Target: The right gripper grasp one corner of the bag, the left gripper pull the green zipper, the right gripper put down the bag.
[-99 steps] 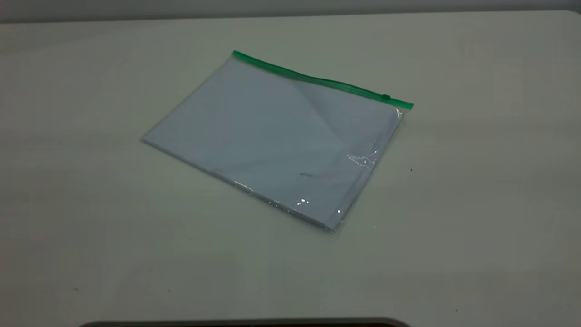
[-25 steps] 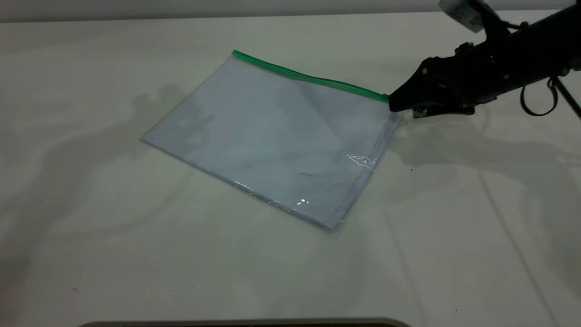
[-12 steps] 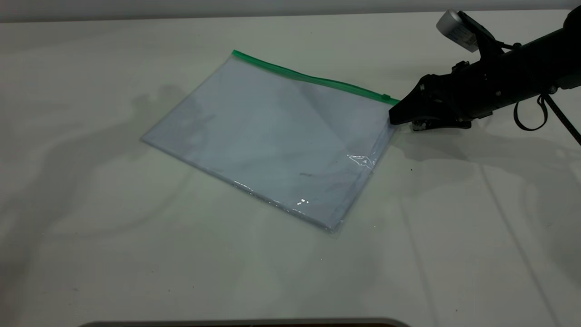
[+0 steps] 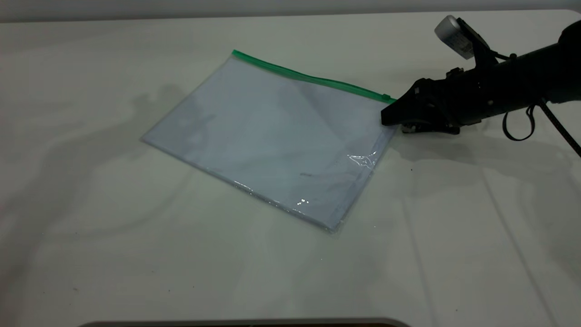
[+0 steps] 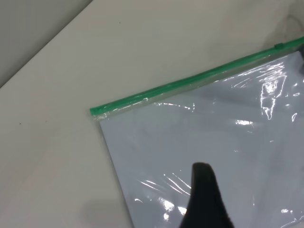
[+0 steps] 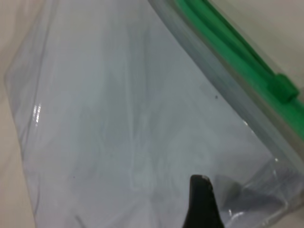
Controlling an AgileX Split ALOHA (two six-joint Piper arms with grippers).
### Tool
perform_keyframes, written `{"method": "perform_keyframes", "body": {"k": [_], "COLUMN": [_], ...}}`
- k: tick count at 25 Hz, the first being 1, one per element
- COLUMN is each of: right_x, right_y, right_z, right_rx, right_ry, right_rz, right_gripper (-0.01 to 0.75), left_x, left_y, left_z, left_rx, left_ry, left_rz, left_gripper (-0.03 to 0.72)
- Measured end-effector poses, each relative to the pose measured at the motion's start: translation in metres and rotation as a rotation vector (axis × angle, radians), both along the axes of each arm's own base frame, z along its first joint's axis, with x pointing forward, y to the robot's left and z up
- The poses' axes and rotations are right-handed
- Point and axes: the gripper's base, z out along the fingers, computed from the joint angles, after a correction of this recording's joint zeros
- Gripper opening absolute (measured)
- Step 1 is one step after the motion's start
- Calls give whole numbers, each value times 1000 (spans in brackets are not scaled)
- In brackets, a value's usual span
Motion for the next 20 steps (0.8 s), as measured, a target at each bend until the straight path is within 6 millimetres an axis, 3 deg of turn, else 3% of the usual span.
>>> {"method": "perform_keyframes", "body": {"k": [17, 20], "right_x": [-2, -2], "right_y": [19, 18], "right_z": [1, 0], "right_rx": [12, 5], "right_ry": [-44, -43], "right_rz": [62, 60], "right_gripper": [471, 405], "left_x": [0, 0], "left_y": [0, 0], "left_z": [0, 0], "left_rx": [0, 0], "left_ry": [-1, -1], "left_rz": [1, 1], "left_gripper": [580, 580]}}
